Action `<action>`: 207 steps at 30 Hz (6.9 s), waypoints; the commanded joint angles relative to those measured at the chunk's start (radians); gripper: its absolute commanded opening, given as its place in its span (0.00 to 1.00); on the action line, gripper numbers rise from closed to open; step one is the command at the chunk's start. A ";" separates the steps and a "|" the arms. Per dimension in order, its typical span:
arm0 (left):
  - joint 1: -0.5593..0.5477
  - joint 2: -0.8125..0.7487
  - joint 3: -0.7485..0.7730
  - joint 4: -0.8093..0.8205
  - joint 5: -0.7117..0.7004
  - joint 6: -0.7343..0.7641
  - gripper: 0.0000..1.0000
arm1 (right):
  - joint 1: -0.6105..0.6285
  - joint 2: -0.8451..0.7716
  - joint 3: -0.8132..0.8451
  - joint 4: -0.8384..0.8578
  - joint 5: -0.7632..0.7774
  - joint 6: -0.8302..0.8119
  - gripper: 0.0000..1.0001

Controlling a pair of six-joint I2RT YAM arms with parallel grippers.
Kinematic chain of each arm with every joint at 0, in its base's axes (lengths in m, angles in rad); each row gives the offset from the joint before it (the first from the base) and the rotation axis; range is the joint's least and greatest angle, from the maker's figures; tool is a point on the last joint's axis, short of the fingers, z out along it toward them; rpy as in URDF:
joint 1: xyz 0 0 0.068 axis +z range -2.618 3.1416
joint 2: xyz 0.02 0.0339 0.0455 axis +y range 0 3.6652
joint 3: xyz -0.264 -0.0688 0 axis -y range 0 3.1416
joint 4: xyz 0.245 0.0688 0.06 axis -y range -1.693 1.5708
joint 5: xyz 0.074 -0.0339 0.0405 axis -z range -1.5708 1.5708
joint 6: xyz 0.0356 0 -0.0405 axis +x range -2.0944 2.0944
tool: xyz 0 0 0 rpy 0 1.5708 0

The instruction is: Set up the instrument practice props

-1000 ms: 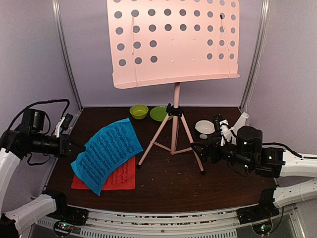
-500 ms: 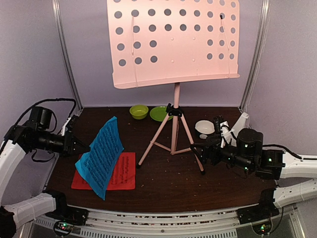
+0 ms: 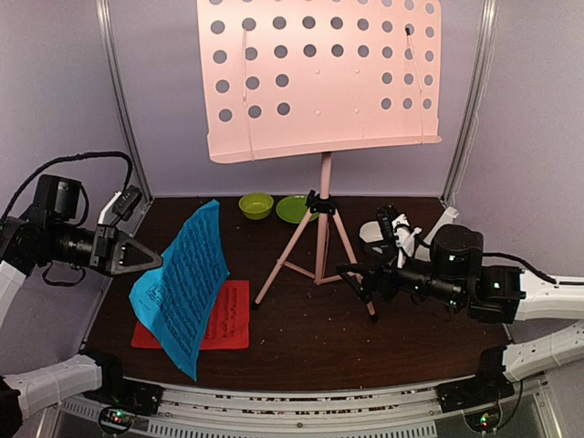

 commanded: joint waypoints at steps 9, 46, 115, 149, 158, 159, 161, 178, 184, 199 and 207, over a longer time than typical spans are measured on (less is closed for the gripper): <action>-0.125 0.020 0.069 -0.026 0.158 0.029 0.00 | 0.105 0.064 0.159 -0.088 -0.029 -0.164 0.94; -0.339 -0.111 0.044 0.785 0.209 -0.533 0.00 | 0.218 0.145 0.042 0.305 -0.045 0.100 0.95; -0.506 -0.186 -0.027 0.823 0.224 -0.721 0.00 | 0.162 0.341 0.339 0.197 -0.409 -0.129 1.00; -0.733 0.225 0.090 0.347 0.221 -0.408 0.00 | 0.253 0.507 1.024 -0.664 -0.473 -0.672 0.82; -0.746 0.323 0.125 0.346 0.234 -0.396 0.00 | 0.331 0.543 1.026 -0.728 -0.474 -0.636 0.73; -0.750 0.333 0.127 0.347 0.234 -0.395 0.00 | 0.335 0.553 1.036 -0.732 -0.473 -0.634 0.72; -0.764 0.352 0.139 0.349 0.236 -0.386 0.00 | 0.339 0.576 1.057 -0.750 -0.472 -0.631 0.71; -0.794 0.455 0.201 0.348 0.234 -0.356 0.00 | 0.374 0.646 1.074 -0.836 -0.494 -0.605 0.36; -0.793 0.483 0.268 0.268 0.215 -0.275 0.00 | 0.376 0.653 1.086 -0.854 -0.478 -0.573 0.01; -0.537 0.287 0.308 0.458 -0.179 -0.299 0.97 | 0.336 0.417 0.817 -0.575 -0.347 -0.400 0.00; -0.484 0.099 0.231 0.521 -0.634 -0.345 0.98 | 0.230 0.172 0.556 -0.211 -0.243 -0.156 0.00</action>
